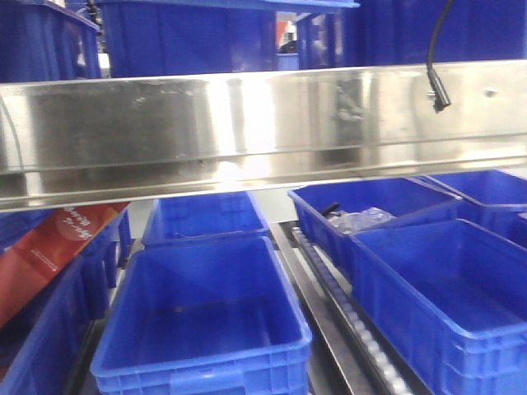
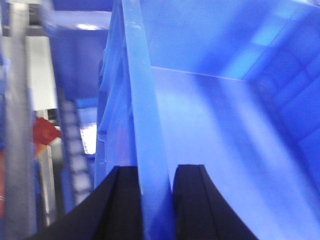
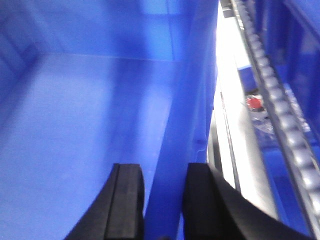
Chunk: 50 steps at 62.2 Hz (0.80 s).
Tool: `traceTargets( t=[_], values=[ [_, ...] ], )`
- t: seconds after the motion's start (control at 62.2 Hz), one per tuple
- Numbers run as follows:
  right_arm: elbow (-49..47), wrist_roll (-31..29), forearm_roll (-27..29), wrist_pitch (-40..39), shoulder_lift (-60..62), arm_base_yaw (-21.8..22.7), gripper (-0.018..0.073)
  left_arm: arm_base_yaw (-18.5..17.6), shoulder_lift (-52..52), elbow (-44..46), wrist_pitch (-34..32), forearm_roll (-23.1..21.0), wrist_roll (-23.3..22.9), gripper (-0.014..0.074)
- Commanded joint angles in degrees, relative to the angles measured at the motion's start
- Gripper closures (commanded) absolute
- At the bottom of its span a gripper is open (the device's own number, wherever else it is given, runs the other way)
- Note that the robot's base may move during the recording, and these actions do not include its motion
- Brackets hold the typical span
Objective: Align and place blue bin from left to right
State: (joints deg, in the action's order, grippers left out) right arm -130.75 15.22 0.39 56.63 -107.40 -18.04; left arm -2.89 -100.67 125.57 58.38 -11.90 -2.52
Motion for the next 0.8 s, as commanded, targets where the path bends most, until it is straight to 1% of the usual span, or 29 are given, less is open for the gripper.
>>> traceTargets(
  t=[0.0, 0.788],
  values=[
    [-0.64, -2.38, 2.92, -12.13, 1.78, -0.80, 0.0712, -0.85, 1.41, 1.31, -5.53, -4.48, 0.96, 0.0707],
    [-0.64, -2.38, 2.92, -12.13, 1.78, -0.80, 0.0712, -0.85, 1.41, 1.31, -5.53, -4.48, 0.96, 0.0707]
  ],
)
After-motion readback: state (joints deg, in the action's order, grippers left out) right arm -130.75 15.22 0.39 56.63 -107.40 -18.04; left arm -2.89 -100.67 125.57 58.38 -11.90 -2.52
